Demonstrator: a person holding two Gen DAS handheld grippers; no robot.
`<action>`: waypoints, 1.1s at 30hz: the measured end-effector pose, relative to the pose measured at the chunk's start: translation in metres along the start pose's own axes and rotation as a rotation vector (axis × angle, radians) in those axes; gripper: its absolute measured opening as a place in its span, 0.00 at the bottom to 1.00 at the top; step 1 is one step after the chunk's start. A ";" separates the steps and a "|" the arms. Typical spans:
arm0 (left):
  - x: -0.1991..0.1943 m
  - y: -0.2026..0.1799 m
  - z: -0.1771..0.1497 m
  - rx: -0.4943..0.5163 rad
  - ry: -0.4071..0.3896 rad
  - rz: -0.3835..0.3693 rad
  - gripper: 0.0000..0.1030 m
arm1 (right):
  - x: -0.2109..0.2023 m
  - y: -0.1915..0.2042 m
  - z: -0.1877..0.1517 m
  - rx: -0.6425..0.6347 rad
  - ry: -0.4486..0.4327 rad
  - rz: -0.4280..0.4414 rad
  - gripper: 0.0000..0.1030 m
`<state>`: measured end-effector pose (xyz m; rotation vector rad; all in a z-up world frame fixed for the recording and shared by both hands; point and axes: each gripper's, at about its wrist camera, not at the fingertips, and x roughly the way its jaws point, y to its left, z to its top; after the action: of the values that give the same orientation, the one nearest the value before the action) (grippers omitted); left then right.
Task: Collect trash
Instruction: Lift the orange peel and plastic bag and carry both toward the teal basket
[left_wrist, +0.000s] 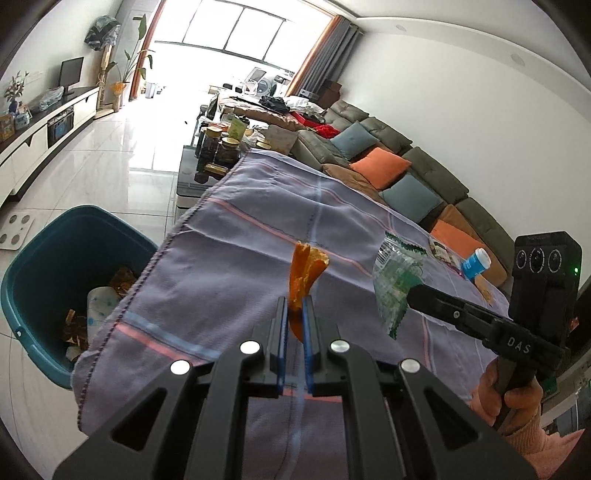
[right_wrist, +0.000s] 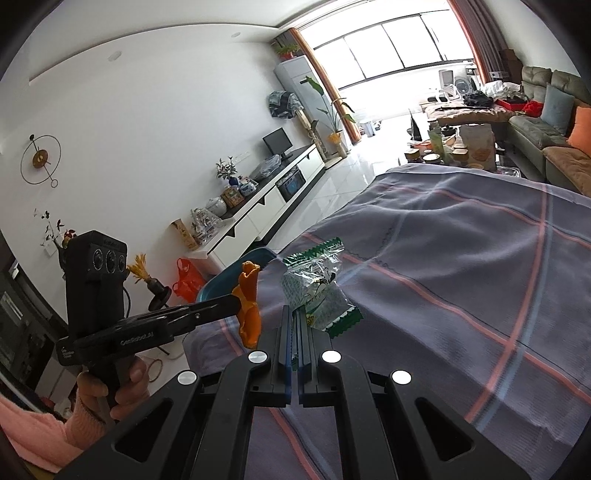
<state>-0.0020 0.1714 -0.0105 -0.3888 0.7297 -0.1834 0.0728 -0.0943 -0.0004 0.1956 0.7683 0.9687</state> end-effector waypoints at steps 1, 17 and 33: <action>-0.002 0.002 0.000 -0.003 -0.001 0.002 0.08 | 0.001 0.002 0.000 -0.002 0.002 0.003 0.02; -0.017 0.017 -0.001 -0.035 -0.028 0.028 0.08 | 0.020 0.014 0.005 -0.035 0.027 0.036 0.02; -0.029 0.032 0.001 -0.061 -0.053 0.055 0.08 | 0.032 0.022 0.010 -0.067 0.042 0.059 0.02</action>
<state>-0.0220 0.2095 -0.0054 -0.4294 0.6940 -0.0984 0.0754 -0.0545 0.0019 0.1410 0.7715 1.0560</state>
